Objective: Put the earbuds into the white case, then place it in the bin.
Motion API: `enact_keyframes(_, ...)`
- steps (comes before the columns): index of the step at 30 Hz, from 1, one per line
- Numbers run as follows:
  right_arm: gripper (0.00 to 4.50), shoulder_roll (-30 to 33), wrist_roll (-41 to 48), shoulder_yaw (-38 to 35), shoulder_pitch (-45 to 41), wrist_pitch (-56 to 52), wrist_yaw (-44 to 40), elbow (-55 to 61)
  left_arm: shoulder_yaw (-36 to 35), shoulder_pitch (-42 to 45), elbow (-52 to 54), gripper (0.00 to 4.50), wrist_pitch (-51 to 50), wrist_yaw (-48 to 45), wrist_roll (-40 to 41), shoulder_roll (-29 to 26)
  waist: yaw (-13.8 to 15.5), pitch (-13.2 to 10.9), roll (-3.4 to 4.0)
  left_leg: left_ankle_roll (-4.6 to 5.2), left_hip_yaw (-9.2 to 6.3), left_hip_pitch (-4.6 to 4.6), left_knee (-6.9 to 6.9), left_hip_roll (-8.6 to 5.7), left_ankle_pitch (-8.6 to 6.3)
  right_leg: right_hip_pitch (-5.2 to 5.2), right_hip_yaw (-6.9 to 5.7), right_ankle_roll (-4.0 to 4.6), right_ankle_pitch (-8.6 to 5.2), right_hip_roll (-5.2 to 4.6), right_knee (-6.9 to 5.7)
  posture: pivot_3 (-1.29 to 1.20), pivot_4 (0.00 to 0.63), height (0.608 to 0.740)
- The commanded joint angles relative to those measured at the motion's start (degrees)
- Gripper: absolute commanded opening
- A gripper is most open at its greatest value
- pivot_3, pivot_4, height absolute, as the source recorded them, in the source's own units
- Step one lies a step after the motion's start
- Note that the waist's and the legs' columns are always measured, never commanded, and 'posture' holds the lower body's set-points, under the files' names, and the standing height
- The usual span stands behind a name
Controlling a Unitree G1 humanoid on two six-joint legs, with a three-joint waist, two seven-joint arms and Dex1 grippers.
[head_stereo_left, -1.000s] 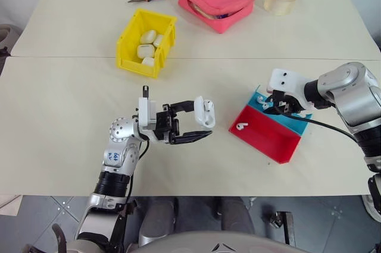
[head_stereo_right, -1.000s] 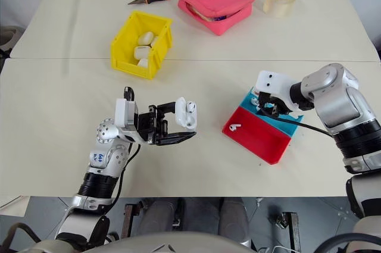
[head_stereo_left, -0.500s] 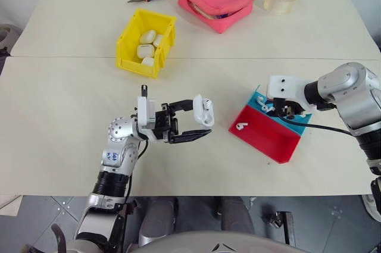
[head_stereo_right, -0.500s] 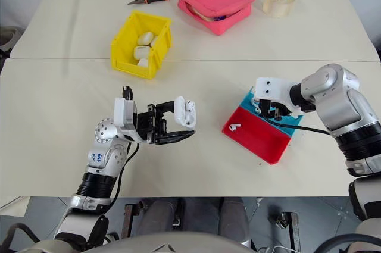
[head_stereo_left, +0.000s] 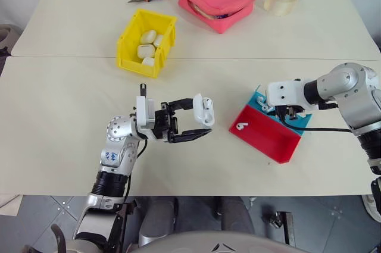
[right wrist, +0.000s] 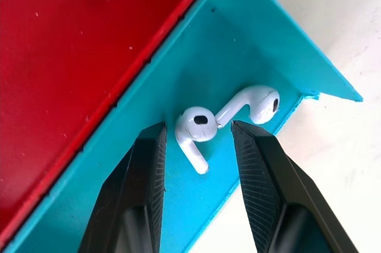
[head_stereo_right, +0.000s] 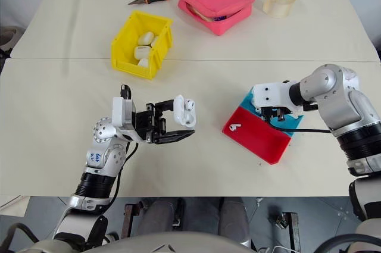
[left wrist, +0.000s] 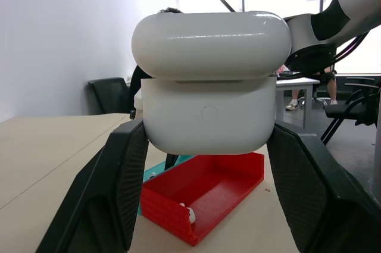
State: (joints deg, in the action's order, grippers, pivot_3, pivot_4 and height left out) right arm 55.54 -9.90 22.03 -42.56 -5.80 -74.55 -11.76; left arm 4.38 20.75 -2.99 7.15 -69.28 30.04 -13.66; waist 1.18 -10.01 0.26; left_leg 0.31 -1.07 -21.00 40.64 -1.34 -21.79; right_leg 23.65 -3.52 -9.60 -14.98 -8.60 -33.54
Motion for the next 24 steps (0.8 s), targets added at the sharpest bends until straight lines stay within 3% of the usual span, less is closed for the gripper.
enact_keyframes(1,1.8,-0.6,-0.7,-0.3,0.5,2.1,-1.0,-1.5,-0.6,-0.3,2.4,2.72,0.2,0.6,1.0,0.0,0.0,0.0,0.0,0.0,0.0,0.0,0.0,0.0,0.0,0.0,0.0,0.0,0.0,0.0,0.0,0.0,0.15,0.74)
enact_keyframes(19,1.8,-2.6,-1.2,-1.1,1.3,7.4,-3.6,-4.6,-0.7,-0.1,2.5,2.72,-0.3,1.0,1.2,-0.2,-0.2,0.0,-0.01,0.0,0.0,0.07,0.06,0.04,0.0,-0.09,-0.01,0.0,0.0,0.02,-0.03,0.0,0.15,0.74)
enact_keyframes(24,0.56,-2.8,-1.4,-1.5,1.4,7.3,-3.8,-4.7,-0.7,0.0,2.4,2.72,-0.4,1.0,1.1,-0.3,-0.2,0.0,-0.01,0.0,0.0,0.08,0.09,0.04,0.0,-0.11,-0.01,0.0,0.0,0.02,-0.04,0.0,0.15,0.74)
